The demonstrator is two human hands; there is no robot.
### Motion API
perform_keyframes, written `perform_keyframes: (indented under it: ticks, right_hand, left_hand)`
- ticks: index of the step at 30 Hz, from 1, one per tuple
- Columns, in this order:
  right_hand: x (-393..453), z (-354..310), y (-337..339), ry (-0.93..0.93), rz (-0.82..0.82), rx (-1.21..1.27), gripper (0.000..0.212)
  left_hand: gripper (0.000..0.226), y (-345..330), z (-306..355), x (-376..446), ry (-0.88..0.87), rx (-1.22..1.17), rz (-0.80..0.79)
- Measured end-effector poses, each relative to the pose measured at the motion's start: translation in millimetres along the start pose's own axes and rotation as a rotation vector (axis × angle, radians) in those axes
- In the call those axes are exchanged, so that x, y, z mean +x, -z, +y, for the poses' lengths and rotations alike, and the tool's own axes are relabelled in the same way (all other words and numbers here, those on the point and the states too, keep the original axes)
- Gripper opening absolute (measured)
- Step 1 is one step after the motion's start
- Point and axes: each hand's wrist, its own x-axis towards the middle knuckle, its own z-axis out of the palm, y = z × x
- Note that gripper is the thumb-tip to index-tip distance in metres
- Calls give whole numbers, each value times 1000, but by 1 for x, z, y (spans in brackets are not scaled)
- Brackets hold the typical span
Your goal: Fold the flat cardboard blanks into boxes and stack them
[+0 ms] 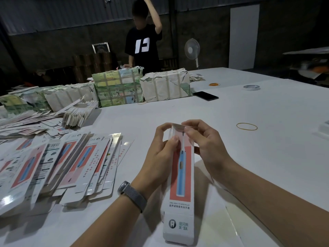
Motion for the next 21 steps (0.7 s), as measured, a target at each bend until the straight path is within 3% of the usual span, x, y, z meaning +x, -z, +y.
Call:
perform_keyframes:
  ticks: [3,8,12,15,21]
  right_hand:
    - [4,-5,2,19,31,-4,26]
    - [5,-4,4,-14,38,41,5]
    - [3,-6,3,-10,-1,-20,25]
    - [3,-10,4,23,-7,-22,32]
    - [1,-13,2,41,-11,-42,11]
  left_hand:
    - [19,-2,0,-1,-43,55,-37]
    - [27,-5,0,-3,-73,98,-55]
    - [20,-3,0,-3,-98,127,-62]
    - [27,-4,3,-4,-100,130,-89]
    - [31,-5,6,-5,-102,110,-103]
